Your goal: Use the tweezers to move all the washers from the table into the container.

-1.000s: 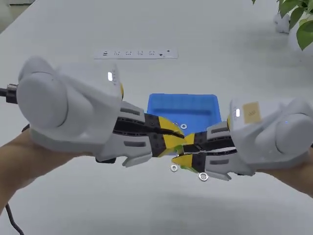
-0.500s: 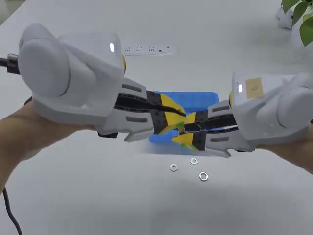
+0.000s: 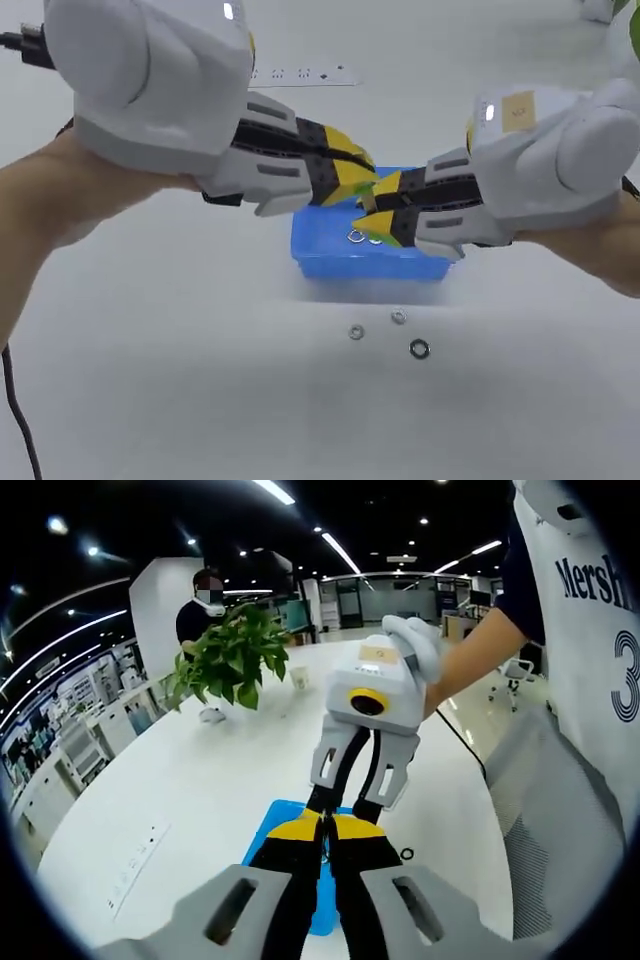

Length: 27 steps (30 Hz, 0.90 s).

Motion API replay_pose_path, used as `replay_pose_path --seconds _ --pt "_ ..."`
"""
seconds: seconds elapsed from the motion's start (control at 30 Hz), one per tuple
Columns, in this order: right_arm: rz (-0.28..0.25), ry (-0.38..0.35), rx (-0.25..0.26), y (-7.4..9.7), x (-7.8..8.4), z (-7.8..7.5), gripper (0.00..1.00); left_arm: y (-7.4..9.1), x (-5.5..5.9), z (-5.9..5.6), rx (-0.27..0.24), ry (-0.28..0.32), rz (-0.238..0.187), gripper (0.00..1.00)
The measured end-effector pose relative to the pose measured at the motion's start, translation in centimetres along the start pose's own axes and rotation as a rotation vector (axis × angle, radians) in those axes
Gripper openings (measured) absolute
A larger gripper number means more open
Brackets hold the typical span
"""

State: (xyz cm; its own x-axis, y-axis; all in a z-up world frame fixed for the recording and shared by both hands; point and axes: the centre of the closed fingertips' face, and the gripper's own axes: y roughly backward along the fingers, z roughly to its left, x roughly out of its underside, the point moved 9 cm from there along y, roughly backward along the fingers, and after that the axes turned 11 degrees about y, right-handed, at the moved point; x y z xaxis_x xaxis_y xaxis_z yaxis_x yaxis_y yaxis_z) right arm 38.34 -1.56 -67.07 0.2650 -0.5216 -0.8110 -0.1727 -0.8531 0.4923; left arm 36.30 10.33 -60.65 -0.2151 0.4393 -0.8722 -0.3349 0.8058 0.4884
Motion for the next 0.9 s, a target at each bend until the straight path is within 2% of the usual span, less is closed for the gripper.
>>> replay_pose_path --seconds 0.27,0.57,0.7,0.9 --pt "0.021 -0.033 -0.010 -1.8 2.3 -1.0 0.11 -1.9 1.5 2.1 0.017 0.023 0.034 0.06" --pt "0.039 -0.066 -0.029 -3.5 4.2 -1.3 0.11 -3.4 3.5 3.7 0.032 0.041 0.068 0.06" --pt "0.042 -0.083 -0.036 -3.9 4.6 -1.3 0.11 -3.6 3.8 4.0 0.035 0.064 0.072 0.06" --pt "0.055 -0.089 -0.040 -4.0 5.0 -1.2 0.11 -4.0 4.1 4.1 0.037 0.063 0.083 0.06"
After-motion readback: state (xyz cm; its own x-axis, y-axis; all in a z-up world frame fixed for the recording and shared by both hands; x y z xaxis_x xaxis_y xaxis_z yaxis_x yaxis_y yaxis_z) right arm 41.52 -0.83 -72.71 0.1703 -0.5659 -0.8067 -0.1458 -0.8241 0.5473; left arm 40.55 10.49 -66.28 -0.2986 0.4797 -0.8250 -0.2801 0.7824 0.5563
